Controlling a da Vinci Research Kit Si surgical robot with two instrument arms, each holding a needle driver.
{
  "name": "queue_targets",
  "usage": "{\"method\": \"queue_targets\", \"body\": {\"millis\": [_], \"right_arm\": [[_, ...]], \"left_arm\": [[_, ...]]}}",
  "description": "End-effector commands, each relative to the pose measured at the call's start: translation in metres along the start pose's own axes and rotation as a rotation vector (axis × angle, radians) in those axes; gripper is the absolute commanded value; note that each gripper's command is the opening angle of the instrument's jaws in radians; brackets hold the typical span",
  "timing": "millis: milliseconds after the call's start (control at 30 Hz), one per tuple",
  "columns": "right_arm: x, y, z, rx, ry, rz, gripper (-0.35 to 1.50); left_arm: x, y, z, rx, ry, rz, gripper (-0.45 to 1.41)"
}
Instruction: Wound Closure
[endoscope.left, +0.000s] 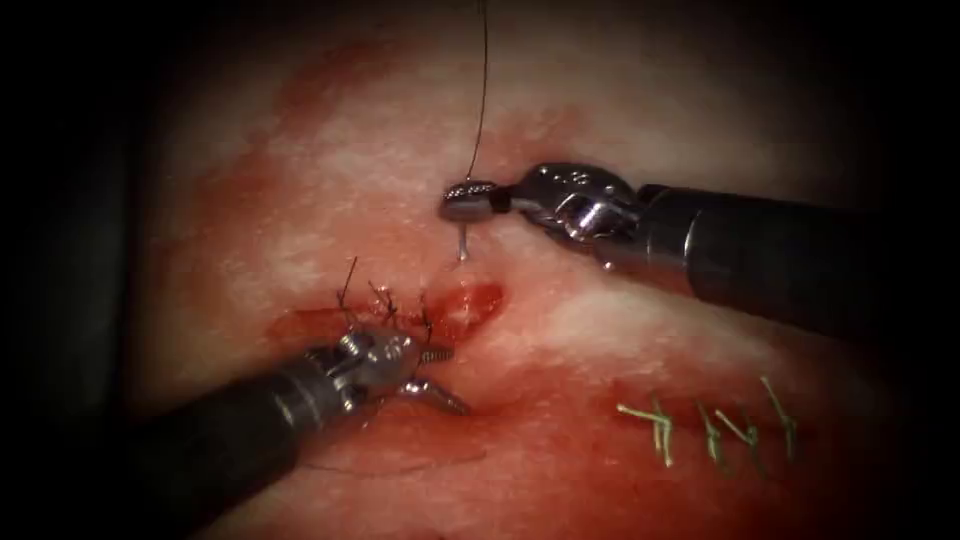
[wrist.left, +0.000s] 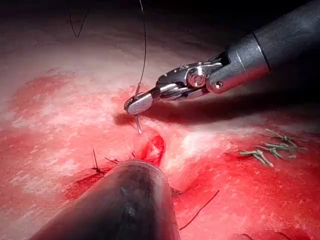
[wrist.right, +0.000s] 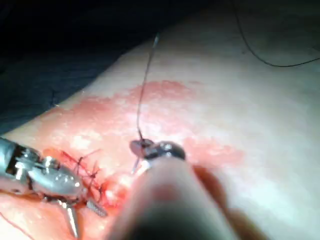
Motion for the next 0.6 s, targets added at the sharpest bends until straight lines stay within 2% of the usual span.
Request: {"method": "queue_targets", "body": {"millis": [33,300,333,533,600], "right_arm": [[0.0002,0.0001,0.001,0.008,-0.001,-0.011,-0.35],[-0.0005,-0.001,0.0012,0.085,-0.059,-0.032,-0.35],[-0.001,-0.0016,0.0012,0.139,-0.096,0.009,-0.35],[-0.002,-0.0024,0.0012,0.163,-0.162,0.067,-0.35],[-0.0025,-0.0025,0.0011,0.173,-0.182,0.13,-0.35]], "left_arm": [[0.0003,-0.0003,0.0006,0.0,0.0,0.001,0.54],[0.0003,-0.0003,0.0006,0.0,0.0,0.001,0.54],[0.0003,-0.0003,0.0006,0.0,0.001,-0.005,0.54],[0.0003,-0.0003,0.0006,0.0,0.001,-0.005,0.54],[0.0003,-0.0003,0.0006,0.0,0.001,-0.005,0.54]]}}
